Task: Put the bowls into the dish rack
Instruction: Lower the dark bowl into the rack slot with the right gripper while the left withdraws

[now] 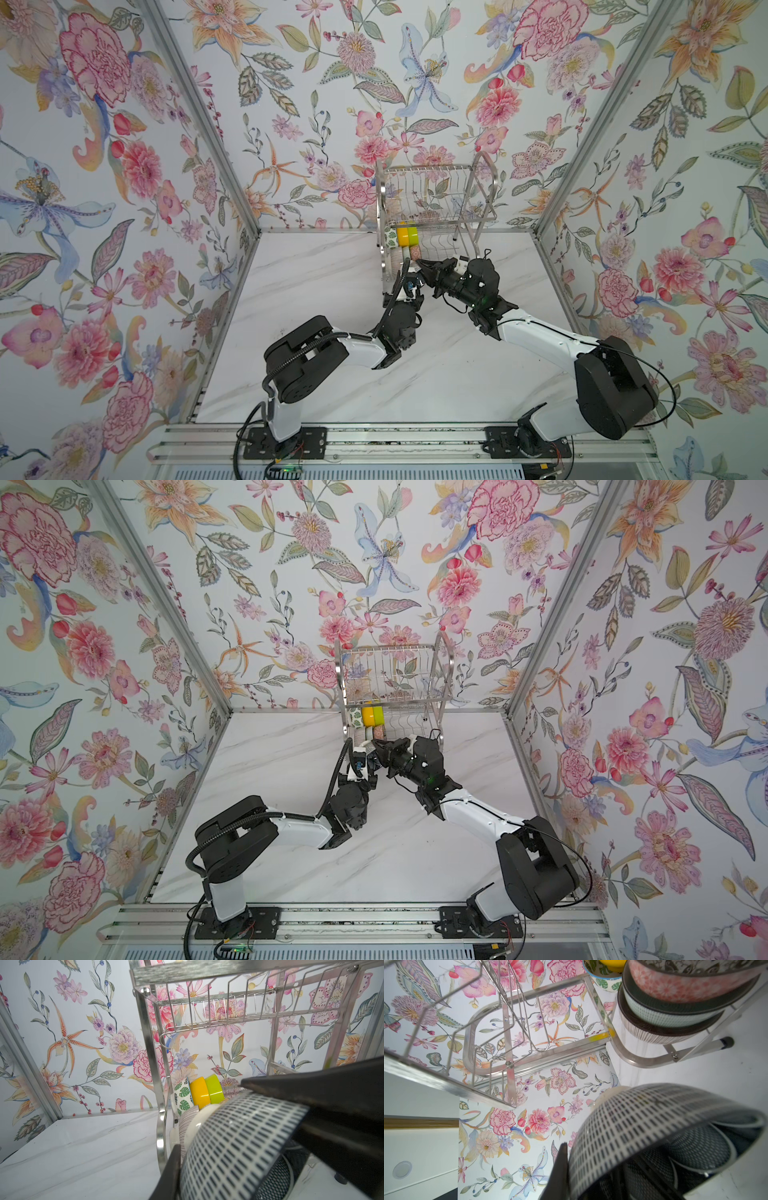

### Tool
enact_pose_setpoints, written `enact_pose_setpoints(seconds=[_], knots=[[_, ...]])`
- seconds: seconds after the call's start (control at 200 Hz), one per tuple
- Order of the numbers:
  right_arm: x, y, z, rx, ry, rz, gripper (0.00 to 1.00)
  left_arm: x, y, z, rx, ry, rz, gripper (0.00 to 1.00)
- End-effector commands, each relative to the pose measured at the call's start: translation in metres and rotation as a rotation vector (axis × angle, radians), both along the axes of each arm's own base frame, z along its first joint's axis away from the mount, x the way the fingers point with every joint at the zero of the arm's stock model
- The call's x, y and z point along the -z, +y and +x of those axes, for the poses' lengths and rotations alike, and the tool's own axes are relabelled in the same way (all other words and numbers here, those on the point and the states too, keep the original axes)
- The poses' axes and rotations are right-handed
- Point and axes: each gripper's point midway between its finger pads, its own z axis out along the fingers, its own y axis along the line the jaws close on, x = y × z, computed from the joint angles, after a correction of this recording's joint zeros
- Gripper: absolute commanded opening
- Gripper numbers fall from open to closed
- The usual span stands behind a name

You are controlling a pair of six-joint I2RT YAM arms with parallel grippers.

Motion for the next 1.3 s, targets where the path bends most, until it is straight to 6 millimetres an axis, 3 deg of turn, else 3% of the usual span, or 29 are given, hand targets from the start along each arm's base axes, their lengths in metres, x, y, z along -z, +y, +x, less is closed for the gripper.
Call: enact_pose_setpoints(seconds=[0.0, 0.055, 0.135, 0.22, 0.751, 0.946, 1.291], knots=[[-0.043, -0.007, 0.010, 0.027, -0.188, 0.007, 0.00, -0.022, -0.001, -0.012, 0.061, -0.020, -0.105, 0.42], [-0.043, -0.011, 0.010, 0.028, -0.213, -0.011, 0.00, -0.021, -0.001, -0.015, 0.083, -0.004, -0.124, 0.55], [-0.043, -0.019, 0.011, 0.042, -0.248, -0.026, 0.00, -0.018, -0.001, -0.017, 0.103, 0.020, -0.124, 0.85], [-0.043, -0.029, 0.014, 0.059, -0.286, -0.050, 0.00, -0.013, 0.002, -0.019, 0.104, 0.054, -0.119, 0.99], [-0.034, -0.063, 0.018, 0.028, -0.546, -0.344, 0.00, 0.000, -0.028, -0.037, 0.367, 0.313, -0.165, 0.99], [-0.041, -0.068, 0.016, 0.000, -0.699, -0.324, 0.00, -0.013, -0.039, -0.035, 0.446, 0.316, -0.265, 0.99], [-0.018, -0.078, 0.036, -0.005, -0.753, -0.355, 0.00, -0.003, -0.025, -0.025, 0.417, 0.360, -0.347, 0.99]])
